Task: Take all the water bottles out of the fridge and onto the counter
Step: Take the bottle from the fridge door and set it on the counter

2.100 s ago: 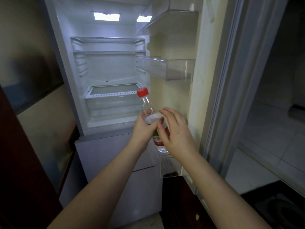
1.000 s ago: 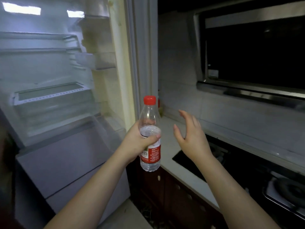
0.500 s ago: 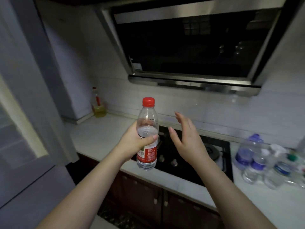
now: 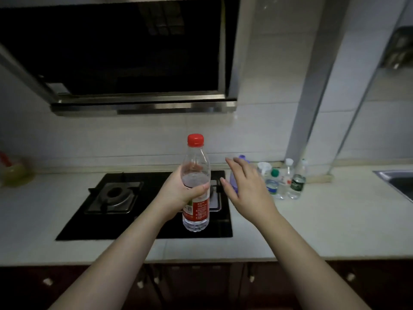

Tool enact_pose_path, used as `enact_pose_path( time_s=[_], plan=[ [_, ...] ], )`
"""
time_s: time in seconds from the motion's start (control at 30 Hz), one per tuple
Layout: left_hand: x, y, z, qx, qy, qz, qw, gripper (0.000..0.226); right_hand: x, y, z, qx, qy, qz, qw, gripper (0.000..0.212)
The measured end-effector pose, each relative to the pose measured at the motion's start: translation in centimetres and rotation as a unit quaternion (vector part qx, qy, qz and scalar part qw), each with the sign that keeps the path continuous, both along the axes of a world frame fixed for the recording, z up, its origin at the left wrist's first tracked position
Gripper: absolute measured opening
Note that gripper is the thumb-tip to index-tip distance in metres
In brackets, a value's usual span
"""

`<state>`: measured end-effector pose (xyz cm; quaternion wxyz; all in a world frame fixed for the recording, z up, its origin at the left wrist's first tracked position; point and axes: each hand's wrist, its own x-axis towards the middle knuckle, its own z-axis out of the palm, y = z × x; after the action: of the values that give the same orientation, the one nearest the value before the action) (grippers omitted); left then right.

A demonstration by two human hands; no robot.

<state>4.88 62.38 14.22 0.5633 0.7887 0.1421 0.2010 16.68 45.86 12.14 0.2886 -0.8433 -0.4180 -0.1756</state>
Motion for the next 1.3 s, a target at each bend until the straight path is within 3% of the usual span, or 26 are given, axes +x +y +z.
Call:
enact_pose_path(
  time_s=[0.33, 0.73, 0.87, 1.3],
  plan=[
    [10.9, -3.9, -2.7, 0.016, -0.018, -0.129, 0.991, 0.049, 6.0, -6.0, -2.6, -0.066, -0.082, -0.170, 0.980, 0.052],
    [20.7, -8.3, -6.1, -0.005, 0.002, -0.207, 0.978, 0.049, 10.4, -11.2, -6.7, -0.141, -0.047, -0.286, 0.947, 0.054],
    [23.6, -10.6, -8.1, -0.016, 0.012, -0.195, 0.981, 0.045, 12.8, -13.2, -8.2, -0.148, -0.039, -0.288, 0.945, 0.055],
    [36.9, -19.2, -15.5, -0.031, 0.062, -0.074, 0.995, 0.060, 26.9, -18.9, -13.5, -0.177, -0.006, -0.235, 0.956, 0.056]
  ],
)
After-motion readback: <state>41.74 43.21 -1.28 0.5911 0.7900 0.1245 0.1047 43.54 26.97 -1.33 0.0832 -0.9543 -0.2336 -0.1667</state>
